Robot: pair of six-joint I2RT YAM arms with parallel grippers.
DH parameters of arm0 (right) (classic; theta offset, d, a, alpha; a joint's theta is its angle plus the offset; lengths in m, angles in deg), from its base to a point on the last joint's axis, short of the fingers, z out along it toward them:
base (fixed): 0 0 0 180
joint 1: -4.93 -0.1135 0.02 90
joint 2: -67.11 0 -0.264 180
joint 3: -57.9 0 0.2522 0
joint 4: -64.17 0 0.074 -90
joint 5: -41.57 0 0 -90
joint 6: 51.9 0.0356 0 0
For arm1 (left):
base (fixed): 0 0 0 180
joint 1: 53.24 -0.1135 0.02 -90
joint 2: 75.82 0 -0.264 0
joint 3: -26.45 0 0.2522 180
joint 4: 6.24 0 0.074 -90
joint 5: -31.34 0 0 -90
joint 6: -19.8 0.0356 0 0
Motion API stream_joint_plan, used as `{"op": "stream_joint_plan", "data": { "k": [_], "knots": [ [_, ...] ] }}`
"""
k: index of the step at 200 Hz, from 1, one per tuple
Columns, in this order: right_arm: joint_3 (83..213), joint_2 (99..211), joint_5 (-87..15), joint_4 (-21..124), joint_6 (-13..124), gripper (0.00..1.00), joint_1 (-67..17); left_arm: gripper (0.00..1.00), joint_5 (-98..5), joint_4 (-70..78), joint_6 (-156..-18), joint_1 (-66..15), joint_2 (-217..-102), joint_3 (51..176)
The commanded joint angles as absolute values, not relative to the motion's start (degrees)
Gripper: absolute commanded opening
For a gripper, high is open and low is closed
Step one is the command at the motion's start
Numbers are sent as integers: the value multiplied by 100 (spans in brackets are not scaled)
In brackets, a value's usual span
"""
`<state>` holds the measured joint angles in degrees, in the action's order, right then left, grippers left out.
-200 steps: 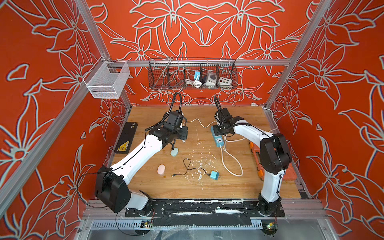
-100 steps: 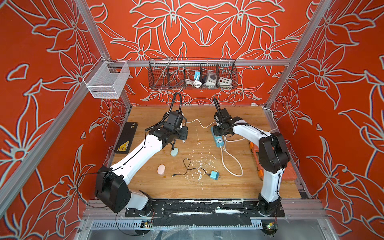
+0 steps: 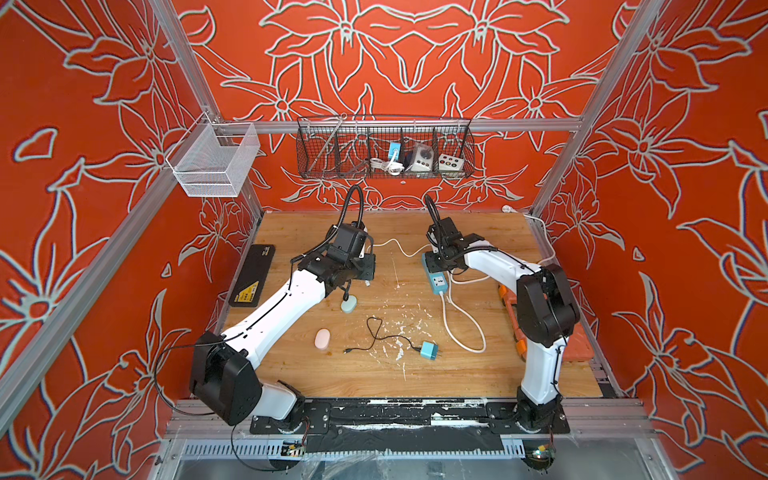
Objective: Charge the bluetooth headset
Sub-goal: Insert the plug into the socket.
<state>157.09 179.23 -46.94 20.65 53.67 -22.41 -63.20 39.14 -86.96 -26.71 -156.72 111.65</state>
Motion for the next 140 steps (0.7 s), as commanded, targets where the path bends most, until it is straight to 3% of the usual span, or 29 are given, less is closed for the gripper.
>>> {"op": "stream_joint_plan", "data": {
  "k": [1,140],
  "knots": [
    [15547,17985,-4864,1842,5270,13,-2323,0,-6288,3869,-8752,-2722,-15651,11116],
    [15103,18452,-5082,1874,5382,7,-2399,0,-6262,3873,-8769,-2740,-15668,11102]
  ]
}}
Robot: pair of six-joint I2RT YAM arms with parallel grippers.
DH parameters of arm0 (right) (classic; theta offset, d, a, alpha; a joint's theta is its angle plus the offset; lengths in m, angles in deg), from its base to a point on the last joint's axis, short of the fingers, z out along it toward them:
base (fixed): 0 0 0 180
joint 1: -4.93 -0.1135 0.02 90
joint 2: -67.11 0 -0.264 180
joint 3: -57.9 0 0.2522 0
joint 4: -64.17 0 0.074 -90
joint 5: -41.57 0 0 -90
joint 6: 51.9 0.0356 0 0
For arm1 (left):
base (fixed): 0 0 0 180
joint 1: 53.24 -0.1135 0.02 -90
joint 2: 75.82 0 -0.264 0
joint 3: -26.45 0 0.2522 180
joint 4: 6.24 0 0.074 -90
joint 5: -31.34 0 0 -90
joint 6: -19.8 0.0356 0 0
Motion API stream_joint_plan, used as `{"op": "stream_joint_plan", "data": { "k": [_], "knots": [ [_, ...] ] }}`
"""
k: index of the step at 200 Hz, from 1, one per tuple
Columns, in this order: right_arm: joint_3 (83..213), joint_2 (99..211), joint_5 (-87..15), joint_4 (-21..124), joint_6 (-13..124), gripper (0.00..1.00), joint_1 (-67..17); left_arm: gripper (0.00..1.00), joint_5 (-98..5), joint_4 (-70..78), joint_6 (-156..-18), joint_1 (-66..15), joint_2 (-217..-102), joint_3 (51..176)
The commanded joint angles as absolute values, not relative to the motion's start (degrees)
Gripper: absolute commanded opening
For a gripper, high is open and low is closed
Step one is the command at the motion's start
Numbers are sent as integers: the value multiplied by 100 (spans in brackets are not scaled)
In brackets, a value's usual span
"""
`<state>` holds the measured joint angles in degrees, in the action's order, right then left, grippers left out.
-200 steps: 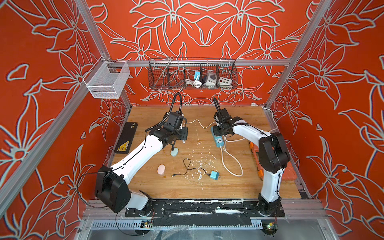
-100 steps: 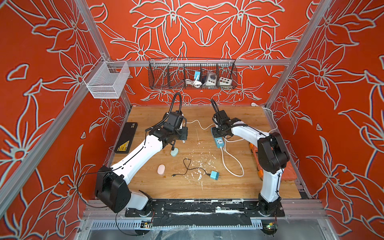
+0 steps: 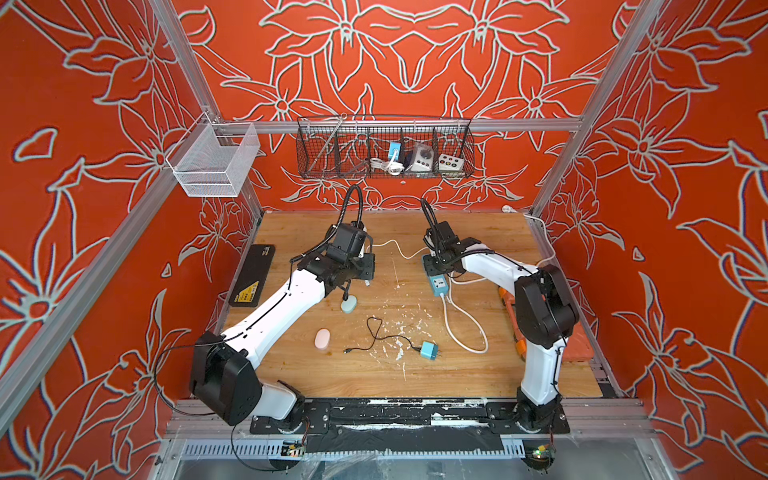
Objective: Charge the bluetooth headset
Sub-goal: Insert the plug into the socket.
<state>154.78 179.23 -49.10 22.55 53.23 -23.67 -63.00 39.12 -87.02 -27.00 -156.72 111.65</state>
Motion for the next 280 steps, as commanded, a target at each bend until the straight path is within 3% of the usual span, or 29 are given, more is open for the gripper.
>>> {"op": "stream_joint_plan", "data": {
  "k": [1,280],
  "knots": [
    [15103,18457,-5086,1867,5387,7,-2399,0,-6266,3873,-8769,-2740,-15668,11104],
    [14593,18502,-5192,1947,5702,4,-2386,0,-6165,3868,-8816,-2740,-15633,11079]
  ]
}}
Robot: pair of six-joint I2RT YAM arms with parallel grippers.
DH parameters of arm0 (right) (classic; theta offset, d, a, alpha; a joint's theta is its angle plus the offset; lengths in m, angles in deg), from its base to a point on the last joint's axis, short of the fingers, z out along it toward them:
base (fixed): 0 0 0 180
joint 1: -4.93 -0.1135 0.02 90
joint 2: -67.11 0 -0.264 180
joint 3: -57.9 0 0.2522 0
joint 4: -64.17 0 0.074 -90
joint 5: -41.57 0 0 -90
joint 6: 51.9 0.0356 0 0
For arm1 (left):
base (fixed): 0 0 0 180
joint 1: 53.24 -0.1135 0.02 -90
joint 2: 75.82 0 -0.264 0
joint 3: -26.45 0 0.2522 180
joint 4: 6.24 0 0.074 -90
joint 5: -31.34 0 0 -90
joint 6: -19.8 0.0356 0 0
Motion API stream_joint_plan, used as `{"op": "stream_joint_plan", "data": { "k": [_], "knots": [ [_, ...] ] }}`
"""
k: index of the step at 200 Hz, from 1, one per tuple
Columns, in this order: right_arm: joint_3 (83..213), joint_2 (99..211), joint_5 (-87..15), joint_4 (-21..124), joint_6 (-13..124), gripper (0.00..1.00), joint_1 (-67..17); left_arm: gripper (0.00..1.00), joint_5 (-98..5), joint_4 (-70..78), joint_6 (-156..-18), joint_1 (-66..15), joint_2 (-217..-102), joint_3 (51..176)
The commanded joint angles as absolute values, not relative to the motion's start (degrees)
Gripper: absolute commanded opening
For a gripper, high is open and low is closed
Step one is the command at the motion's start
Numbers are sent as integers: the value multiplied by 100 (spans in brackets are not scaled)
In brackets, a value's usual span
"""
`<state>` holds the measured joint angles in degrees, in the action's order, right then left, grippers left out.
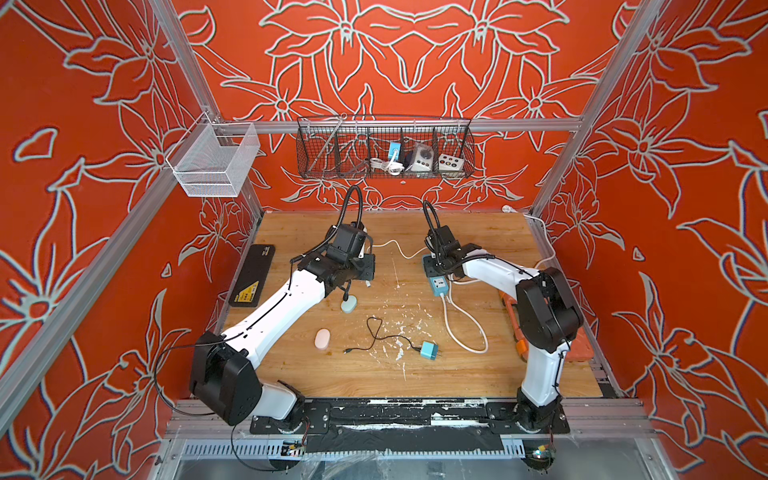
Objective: Charge the bluetooth headset
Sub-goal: Insert the plug into the socket.
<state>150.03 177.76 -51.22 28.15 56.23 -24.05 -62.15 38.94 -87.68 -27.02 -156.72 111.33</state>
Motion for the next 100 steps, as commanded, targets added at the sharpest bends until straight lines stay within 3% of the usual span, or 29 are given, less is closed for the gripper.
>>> {"op": "stream_joint_plan", "data": {
  "k": [1,38,100],
  "knots": [
    [14593,18495,-5193,1947,5700,4,-2393,0,-6165,3866,-8810,-2740,-15633,11079],
    [14702,18343,-5197,1868,5715,8,-2391,0,-6144,3879,-8828,-2740,-15651,11079],
    [15059,18008,-5349,1692,5726,26,-2387,0,-6033,3924,-8857,-2740,-15736,11106]
  ]
}}
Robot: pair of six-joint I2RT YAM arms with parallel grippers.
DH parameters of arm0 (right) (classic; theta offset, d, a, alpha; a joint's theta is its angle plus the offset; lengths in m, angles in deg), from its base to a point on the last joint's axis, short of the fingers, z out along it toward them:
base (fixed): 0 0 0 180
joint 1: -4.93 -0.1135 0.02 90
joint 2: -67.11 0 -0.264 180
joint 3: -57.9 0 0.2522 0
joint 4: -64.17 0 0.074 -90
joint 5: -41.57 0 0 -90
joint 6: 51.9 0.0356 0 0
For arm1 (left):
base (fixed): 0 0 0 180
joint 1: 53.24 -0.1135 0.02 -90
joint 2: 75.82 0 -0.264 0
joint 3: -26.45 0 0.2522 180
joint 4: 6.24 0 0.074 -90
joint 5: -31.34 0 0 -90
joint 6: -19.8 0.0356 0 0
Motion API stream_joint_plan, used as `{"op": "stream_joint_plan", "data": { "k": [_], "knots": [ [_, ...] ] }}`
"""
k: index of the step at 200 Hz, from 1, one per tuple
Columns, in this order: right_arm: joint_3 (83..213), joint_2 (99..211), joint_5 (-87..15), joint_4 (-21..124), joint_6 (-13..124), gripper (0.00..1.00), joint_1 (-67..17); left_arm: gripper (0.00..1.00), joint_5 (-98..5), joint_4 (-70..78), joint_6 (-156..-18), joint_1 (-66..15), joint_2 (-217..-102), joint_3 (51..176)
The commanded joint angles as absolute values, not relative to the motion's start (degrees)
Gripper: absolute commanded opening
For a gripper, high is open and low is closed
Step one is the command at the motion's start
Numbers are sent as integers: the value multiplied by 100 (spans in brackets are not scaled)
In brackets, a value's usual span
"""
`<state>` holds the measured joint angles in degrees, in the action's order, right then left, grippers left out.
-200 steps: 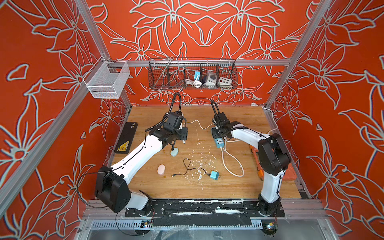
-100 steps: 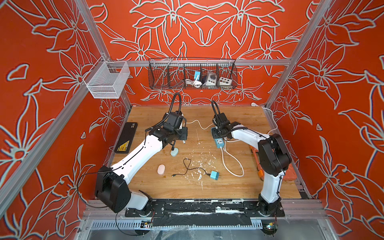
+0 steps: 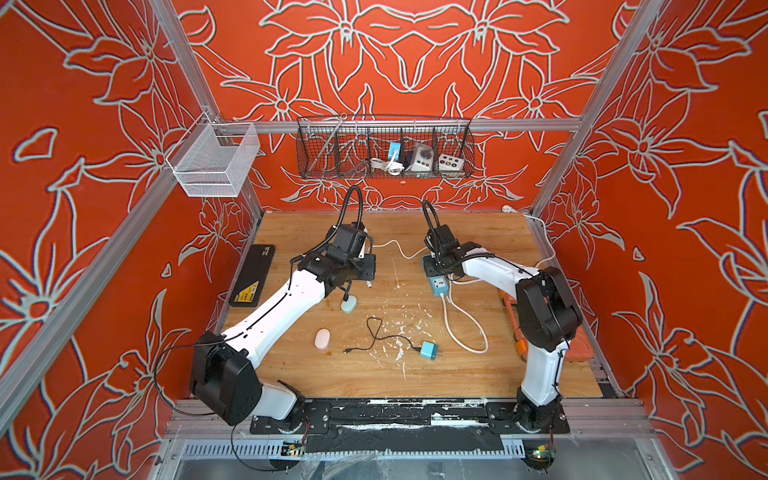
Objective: Charge the bluetooth headset
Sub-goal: Insert the plug into the socket.
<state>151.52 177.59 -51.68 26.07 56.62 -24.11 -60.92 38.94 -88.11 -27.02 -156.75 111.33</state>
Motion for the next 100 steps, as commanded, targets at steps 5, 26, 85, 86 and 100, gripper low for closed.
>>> {"op": "stream_joint_plan", "data": {
  "k": [5,26,85,86,100],
  "knots": [
    [15086,17977,-5373,1692,5730,27,-2390,0,-6018,3944,-8861,-2740,-15753,11125],
    [15141,17832,-5439,1736,5700,36,-2391,0,-5937,4045,-8862,-2735,-15842,11217],
    [15390,17574,-5521,1594,5603,46,-2388,0,-5864,4108,-8840,-2700,-15932,11289],
    [15387,17561,-5521,1595,5607,46,-2389,0,-5865,4109,-8840,-2698,-15932,11290],
    [15299,17399,-5520,1638,5642,46,-2389,0,-5866,4126,-8831,-2687,-15923,11281]
  ]
}}
